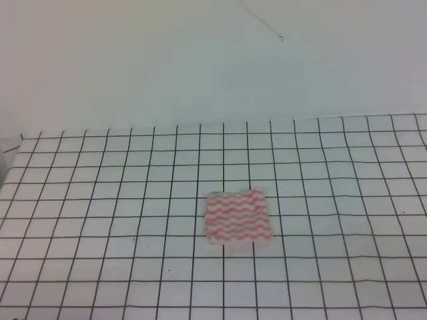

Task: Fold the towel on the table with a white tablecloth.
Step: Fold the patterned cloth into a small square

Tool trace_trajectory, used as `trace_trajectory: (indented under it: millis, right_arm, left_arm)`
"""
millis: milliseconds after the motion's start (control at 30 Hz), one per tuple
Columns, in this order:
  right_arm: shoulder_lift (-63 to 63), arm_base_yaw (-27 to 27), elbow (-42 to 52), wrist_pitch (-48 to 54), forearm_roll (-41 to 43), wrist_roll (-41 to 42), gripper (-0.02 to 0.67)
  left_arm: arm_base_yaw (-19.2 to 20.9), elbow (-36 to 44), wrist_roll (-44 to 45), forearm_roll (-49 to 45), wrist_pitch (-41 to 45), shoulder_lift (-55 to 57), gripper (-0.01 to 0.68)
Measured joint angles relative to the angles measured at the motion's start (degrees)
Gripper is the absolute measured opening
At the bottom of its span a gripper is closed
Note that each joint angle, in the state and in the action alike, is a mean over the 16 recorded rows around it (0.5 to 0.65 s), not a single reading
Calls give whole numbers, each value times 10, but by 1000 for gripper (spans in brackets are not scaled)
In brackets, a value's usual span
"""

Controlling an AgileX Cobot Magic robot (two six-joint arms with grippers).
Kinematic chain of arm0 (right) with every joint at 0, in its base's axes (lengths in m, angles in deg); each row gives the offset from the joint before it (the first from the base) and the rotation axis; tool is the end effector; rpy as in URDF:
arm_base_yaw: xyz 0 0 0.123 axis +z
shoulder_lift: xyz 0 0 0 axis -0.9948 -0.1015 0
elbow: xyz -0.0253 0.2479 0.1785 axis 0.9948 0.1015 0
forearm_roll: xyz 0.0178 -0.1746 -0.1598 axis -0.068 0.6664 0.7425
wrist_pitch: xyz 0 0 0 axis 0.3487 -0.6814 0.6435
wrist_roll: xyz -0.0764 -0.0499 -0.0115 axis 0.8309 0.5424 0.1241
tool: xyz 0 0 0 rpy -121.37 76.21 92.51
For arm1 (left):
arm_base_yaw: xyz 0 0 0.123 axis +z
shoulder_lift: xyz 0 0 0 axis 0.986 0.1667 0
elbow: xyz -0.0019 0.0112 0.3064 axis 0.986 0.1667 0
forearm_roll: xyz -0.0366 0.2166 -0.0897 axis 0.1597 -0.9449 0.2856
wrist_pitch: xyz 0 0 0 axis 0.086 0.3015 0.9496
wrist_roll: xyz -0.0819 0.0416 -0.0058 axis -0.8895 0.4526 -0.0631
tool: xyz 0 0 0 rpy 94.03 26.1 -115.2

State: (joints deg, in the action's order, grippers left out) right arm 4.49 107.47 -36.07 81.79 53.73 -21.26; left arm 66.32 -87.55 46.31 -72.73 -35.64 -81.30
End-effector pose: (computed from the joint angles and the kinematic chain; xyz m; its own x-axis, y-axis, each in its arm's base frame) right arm 0.0518 0.0313 0.2402 -0.2385 -0.3191 -0.9172 -0.5292 0.8347 -0.1527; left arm 0.0162 -0.0090 0.1834 -0.2459 -0.0602 -0.9674 0.2649 0.9559 -0.1269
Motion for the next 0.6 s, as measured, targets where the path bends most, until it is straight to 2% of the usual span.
trace_trajectory:
  millis: [200,400,600]
  right_arm:
    - [60,-44,37,-6,1,-6,0]
    - [150,-120,83,-2,8,-35,0]
    - [218,-195,111,17,50,-86,0]
  left_arm:
    - [0,0,2,0,0,0,-2]
    - [0,0,5,-1,0,0,-2]
    - [0,0,6,-1,0,0,-2]
